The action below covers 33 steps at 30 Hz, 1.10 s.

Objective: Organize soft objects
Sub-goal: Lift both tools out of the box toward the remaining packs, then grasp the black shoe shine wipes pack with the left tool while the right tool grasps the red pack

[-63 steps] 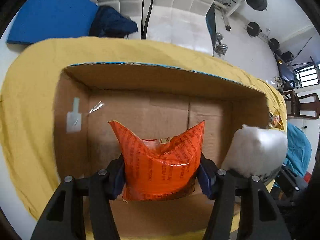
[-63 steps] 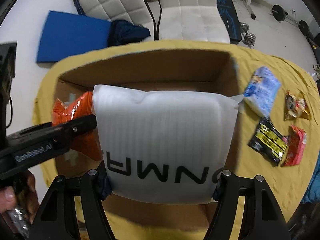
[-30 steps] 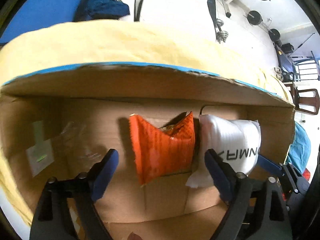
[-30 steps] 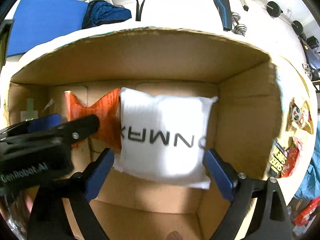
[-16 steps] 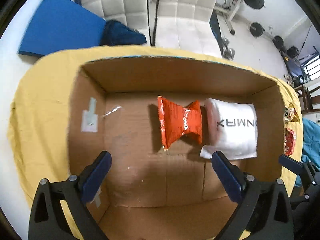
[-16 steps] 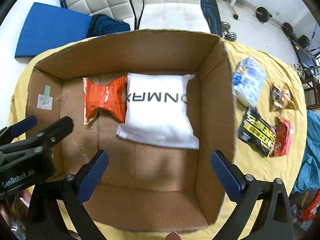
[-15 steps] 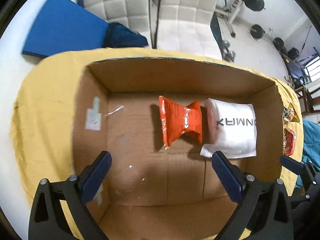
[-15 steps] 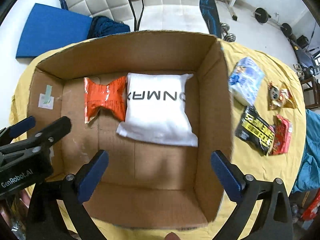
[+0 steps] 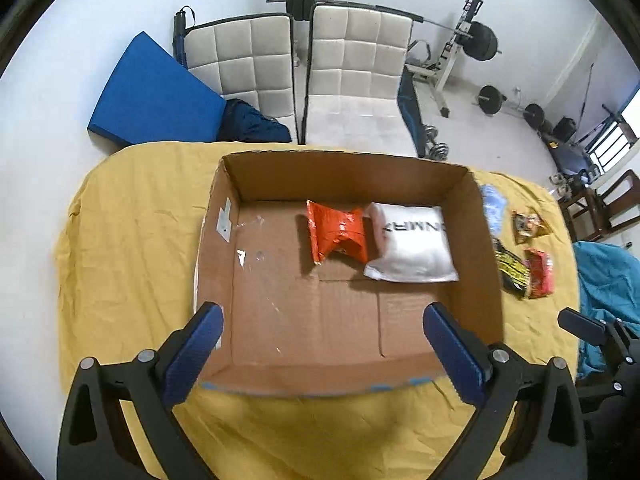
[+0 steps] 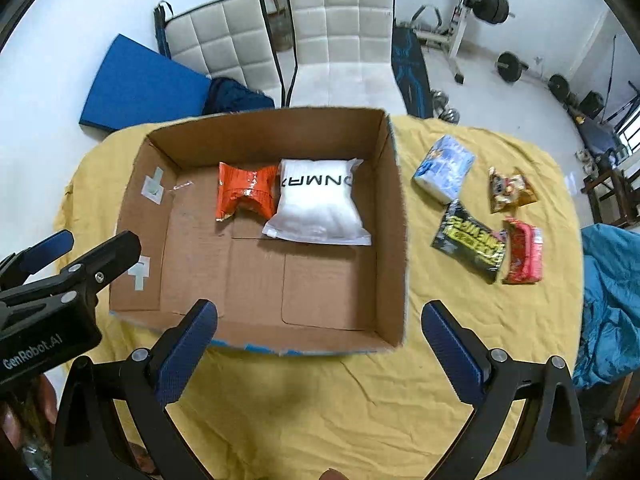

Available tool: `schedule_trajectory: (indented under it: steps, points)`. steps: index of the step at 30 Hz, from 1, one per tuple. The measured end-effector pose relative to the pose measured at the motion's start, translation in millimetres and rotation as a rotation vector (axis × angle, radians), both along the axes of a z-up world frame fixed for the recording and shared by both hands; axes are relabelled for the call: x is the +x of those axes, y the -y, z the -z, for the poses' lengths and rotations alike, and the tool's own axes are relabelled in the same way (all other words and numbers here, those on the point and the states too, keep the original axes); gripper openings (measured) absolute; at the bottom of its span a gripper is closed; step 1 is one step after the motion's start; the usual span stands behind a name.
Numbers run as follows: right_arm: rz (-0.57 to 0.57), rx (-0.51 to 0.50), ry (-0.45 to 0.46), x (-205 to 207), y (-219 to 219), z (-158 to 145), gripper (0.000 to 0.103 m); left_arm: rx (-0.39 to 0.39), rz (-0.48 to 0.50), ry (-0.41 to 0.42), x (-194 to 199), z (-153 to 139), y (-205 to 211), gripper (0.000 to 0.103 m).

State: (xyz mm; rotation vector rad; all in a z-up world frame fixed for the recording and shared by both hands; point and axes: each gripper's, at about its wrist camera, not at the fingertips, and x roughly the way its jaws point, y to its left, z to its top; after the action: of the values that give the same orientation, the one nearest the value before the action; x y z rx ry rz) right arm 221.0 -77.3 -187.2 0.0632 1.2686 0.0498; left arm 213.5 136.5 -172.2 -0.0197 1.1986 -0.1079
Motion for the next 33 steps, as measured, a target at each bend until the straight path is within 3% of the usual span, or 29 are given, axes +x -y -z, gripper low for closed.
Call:
schedule_trajectory:
  steps: [10,17,20,26,29,33]
  points:
    - [-0.019,0.056,0.029,-43,11,-28,0.103,-0.021,-0.006,0.065,-42,-37,7,0.102]
    - [-0.004,0.116,0.029,-52,45,-28,0.103,-0.044,-0.002,0.055,-50,-46,35,0.102]
    - [0.037,0.123,0.023,-55,82,-24,0.103,-0.049,0.023,0.052,-47,-47,64,0.102]
    - [0.19,0.069,0.0,-47,198,-4,0.103,-0.081,0.101,0.005,-28,-38,147,0.103]
    - [0.262,0.024,-0.041,-30,259,23,0.103,-0.082,0.162,-0.052,-9,-20,200,0.103]
    - [0.334,0.073,-0.126,7,323,80,0.103,-0.06,0.189,-0.164,22,23,260,0.103]
